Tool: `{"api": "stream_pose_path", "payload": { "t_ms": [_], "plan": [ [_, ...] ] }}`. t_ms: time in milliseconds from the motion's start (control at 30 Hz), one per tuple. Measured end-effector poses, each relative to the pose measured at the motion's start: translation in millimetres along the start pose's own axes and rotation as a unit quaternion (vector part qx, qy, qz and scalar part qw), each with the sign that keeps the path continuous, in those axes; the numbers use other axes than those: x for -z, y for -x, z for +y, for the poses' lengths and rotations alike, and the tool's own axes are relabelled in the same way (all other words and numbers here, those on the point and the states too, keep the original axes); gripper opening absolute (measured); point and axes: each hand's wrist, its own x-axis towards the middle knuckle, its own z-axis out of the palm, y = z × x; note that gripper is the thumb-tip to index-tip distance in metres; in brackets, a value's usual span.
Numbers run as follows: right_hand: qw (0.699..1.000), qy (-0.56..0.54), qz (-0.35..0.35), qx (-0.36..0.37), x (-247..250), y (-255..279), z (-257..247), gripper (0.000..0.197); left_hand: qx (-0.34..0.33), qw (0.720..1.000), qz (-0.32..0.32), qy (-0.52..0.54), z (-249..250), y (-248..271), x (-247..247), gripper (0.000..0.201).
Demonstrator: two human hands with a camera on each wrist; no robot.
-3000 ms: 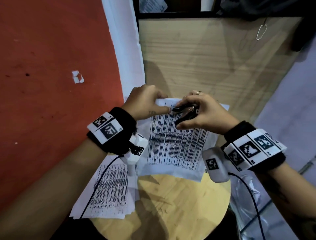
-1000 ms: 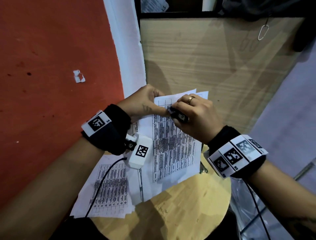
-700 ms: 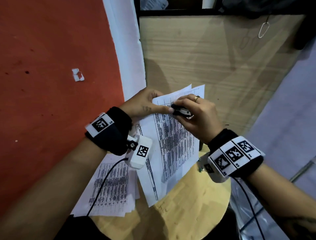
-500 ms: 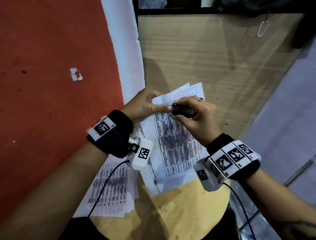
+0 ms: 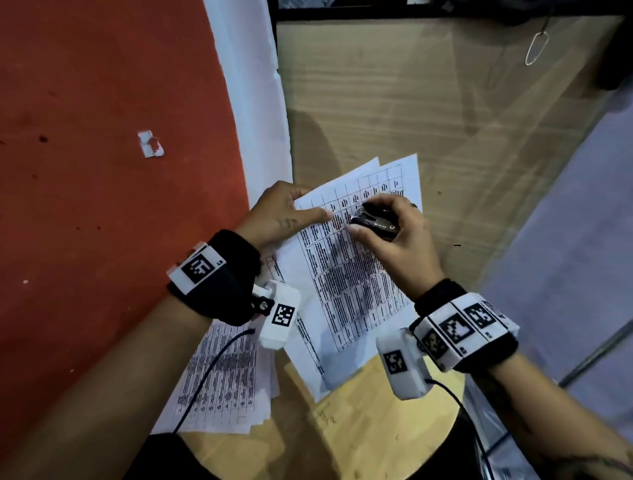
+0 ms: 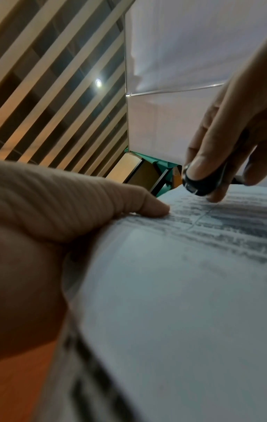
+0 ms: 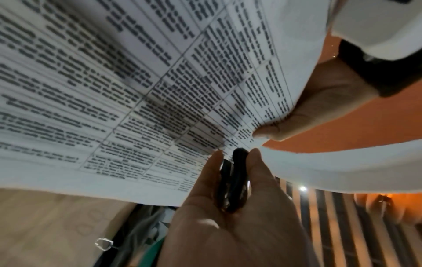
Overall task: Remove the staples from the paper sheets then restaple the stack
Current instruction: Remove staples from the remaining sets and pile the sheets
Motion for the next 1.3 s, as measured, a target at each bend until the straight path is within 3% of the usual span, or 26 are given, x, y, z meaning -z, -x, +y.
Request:
{"api": "stream_pose_path", "payload": {
  "t_ms": [100,233,367,433,500,567,633,700,767,833,933,967,1033,1133,1300],
  "plan": [
    [0.999,0.01,-0.016,-0.051,-3,-2,9,0.036,-0.007,0.999,-0.001,-0.054,-9,-3,3,0.04],
    [0.997,0.042,-0.024,-0.066,-3,-1,20,0.041,-0.036,0.99,0.049,-0.124,-17,-3,11,0.042],
    [0.99,-0.003,-0.045,-0.131,3,-1,37,0.041,-0.062,0.982,0.031,-0.176,-15,0,21,0.02],
    [0.973,-0.1,-0.056,-0.199,8,-4,49,0.047,-0.065,0.983,-0.012,-0.169,-10,2,29,0.01],
    [0.938,-0.209,-0.111,-0.253,14,-8,53,0.041,-0.06,0.984,-0.08,-0.145,-7,2,39,0.007],
    [0.904,-0.27,-0.179,-0.279,20,-10,54,0.044,-0.047,0.983,-0.131,-0.12,-6,0,49,0.017],
    [0.888,-0.29,-0.226,-0.276,20,-11,53,0.054,-0.045,0.983,-0.14,-0.111,-7,-4,56,0.023],
    [0.886,-0.292,-0.238,-0.27,16,-10,56,0.076,-0.049,0.987,-0.111,-0.108,-11,-8,57,0.032],
    [0.893,-0.297,-0.212,-0.265,13,-10,59,0.083,-0.058,0.99,-0.051,-0.115,-19,-10,58,0.036],
    [0.899,-0.309,-0.164,-0.265,12,-11,62,0.085,-0.065,0.992,0.049,-0.099,-32,-9,62,0.021],
    [0.897,-0.334,-0.102,-0.271,13,-9,65,0.091,-0.008,0.974,0.219,0.061,-66,3,66,0.027],
    [0.894,-0.34,-0.091,-0.276,13,-8,66,0.092,0.02,0.967,0.225,0.115,-77,8,61,0.03],
    [0.888,-0.35,-0.079,-0.288,8,-4,67,0.092,0.082,0.966,0.174,0.175,-97,19,39,0.036],
    [0.88,-0.355,-0.078,-0.305,-4,2,69,0.083,0.124,0.967,0.139,0.176,-117,29,13,0.046],
    [0.881,-0.304,-0.027,-0.361,-11,17,95,0.027,0.115,0.961,0.216,0.124,-145,29,30,0.035]
  ]
}}
